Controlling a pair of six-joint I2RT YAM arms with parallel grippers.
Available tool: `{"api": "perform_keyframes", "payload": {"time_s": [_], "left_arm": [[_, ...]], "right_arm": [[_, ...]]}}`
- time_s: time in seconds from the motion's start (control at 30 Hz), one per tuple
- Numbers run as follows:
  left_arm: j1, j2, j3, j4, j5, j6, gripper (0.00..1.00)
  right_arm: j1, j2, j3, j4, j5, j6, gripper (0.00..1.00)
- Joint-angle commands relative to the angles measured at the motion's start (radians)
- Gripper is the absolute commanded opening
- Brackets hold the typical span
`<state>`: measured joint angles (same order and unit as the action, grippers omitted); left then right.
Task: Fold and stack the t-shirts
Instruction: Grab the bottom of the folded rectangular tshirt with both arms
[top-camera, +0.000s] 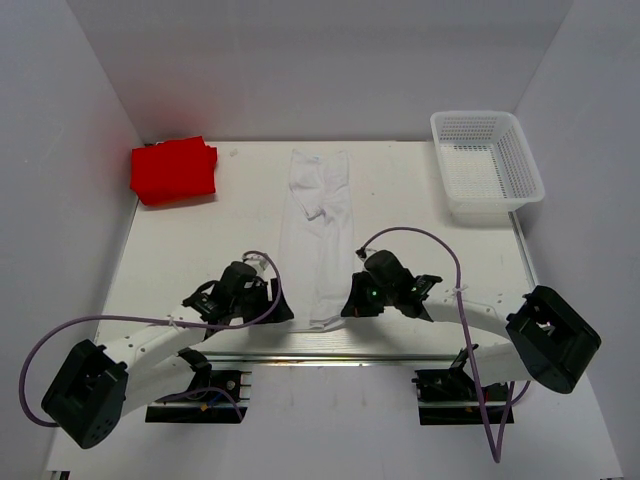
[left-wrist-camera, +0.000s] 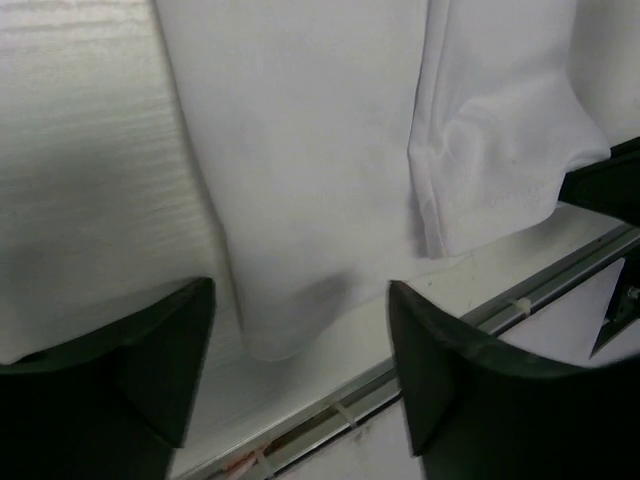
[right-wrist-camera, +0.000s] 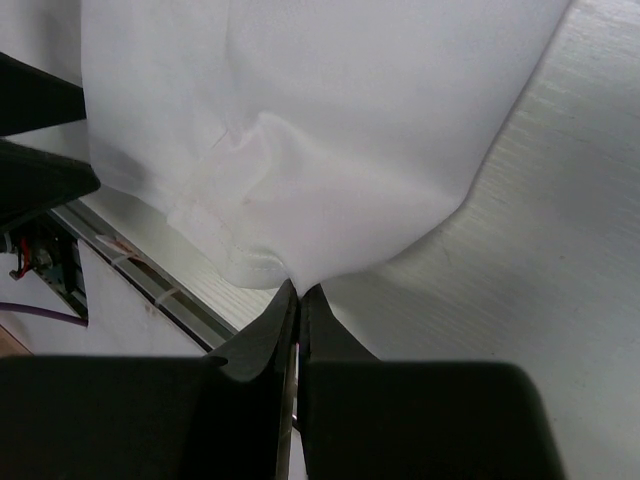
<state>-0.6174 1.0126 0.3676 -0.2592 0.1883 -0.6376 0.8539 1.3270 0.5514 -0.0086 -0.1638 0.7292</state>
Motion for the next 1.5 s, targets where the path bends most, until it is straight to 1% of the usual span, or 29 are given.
{"api": "perform_keyframes", "payload": {"time_s": [0.0,0.07,0.17,0.2,0.23,0.33,0.37,0.47,0.53,0.6,0.7,0.73,0.77,0.8,0.83,0.87,0.93,1.0,1.1,1.17,1.23,1.3,1.37,1.4,1.43,1.47], "left_arm": [[-0.002,-0.003,-0.071,0.044,0.059,-0.016,0.75],[-0.002,-0.003,-0.085,0.058,0.083,-0.025,0.68],[-0.012,-0.003,-0.085,0.057,0.074,-0.025,0.48],[-0.012,-0.003,-0.085,0.039,0.074,-0.025,0.39],[-0.012,-0.003,-0.085,0.038,0.074,-0.025,0.37],[-0.012,-0.025,-0.085,-0.012,0.062,-0.025,0.36],[-0.021,-0.035,-0.076,-0.024,0.062,-0.013,0.38],[-0.021,-0.045,-0.067,-0.078,0.062,0.001,0.54],[-0.021,-0.045,-0.056,-0.101,0.051,0.013,0.58],[-0.021,-0.025,-0.056,-0.101,0.083,0.024,0.58],[-0.030,-0.014,-0.070,-0.080,0.108,0.024,0.46],[-0.030,-0.014,-0.070,-0.080,0.108,0.024,0.34],[-0.030,-0.003,-0.070,-0.080,0.108,0.024,0.28],[-0.039,-0.003,-0.070,-0.080,0.120,0.033,0.20],[-0.039,-0.003,-0.070,-0.089,0.129,0.033,0.02],[-0.039,-0.012,-0.070,-0.089,0.149,0.033,0.00],[-0.039,-0.032,-0.059,-0.089,0.160,0.044,0.00],[-0.039,-0.066,-0.009,-0.089,0.160,0.053,0.00],[-0.039,-0.086,0.051,-0.037,0.169,0.053,0.00],[-0.039,-0.086,0.102,-0.037,0.133,0.044,0.00],[-0.028,-0.039,0.149,-0.022,0.106,0.030,0.00],[-0.015,-0.003,0.180,0.023,0.115,0.021,0.00],[-0.015,0.066,0.218,0.023,0.041,0.012,0.00],[-0.005,0.092,0.269,0.011,0.014,0.012,0.00],[-0.005,0.116,0.296,-0.001,-0.053,0.012,0.00],[-0.005,0.154,0.326,-0.011,-0.091,0.021,0.00]], "right_arm": [[0.002,-0.006,-0.002,0.025,-0.019,-0.010,0.00],[0.001,0.000,-0.007,0.027,-0.025,-0.004,0.00],[0.001,0.000,-0.013,0.027,-0.023,0.001,0.00],[0.004,0.000,-0.011,0.027,-0.022,-0.001,0.00],[0.004,-0.003,-0.016,0.027,-0.019,0.001,0.00],[0.002,-0.017,-0.028,0.036,-0.016,0.009,0.00],[0.004,-0.017,-0.027,0.036,-0.014,0.010,0.00],[0.000,-0.017,-0.028,0.038,-0.016,0.006,0.00],[0.002,-0.015,-0.031,0.038,-0.020,0.003,0.00],[0.004,-0.020,-0.034,0.041,-0.022,0.004,0.00],[0.002,-0.025,-0.044,0.047,-0.013,0.012,0.00],[0.001,-0.028,-0.045,0.047,-0.013,0.012,0.00],[0.000,-0.028,-0.047,0.047,-0.013,0.012,0.00],[0.000,-0.026,-0.047,0.045,-0.011,0.013,0.00],[0.000,-0.028,-0.048,0.047,-0.011,0.015,0.00],[0.000,-0.032,-0.047,0.044,-0.011,0.013,0.00],[0.002,-0.038,-0.041,0.045,-0.008,0.003,0.00],[0.001,-0.055,-0.036,0.050,0.003,-0.023,0.00],[-0.003,-0.080,-0.013,0.044,0.029,-0.042,0.00],[-0.009,-0.080,0.022,0.021,0.041,-0.054,0.00],[-0.012,-0.072,0.079,-0.029,0.096,-0.063,0.00],[-0.027,-0.061,0.105,-0.071,0.128,-0.082,0.00],[-0.049,-0.031,0.165,-0.105,0.155,-0.105,0.00],[-0.055,-0.022,0.180,-0.116,0.202,-0.111,0.00],[-0.061,-0.003,0.215,-0.126,0.211,-0.119,0.00],[-0.081,0.017,0.252,-0.155,0.221,-0.135,0.00]]}}
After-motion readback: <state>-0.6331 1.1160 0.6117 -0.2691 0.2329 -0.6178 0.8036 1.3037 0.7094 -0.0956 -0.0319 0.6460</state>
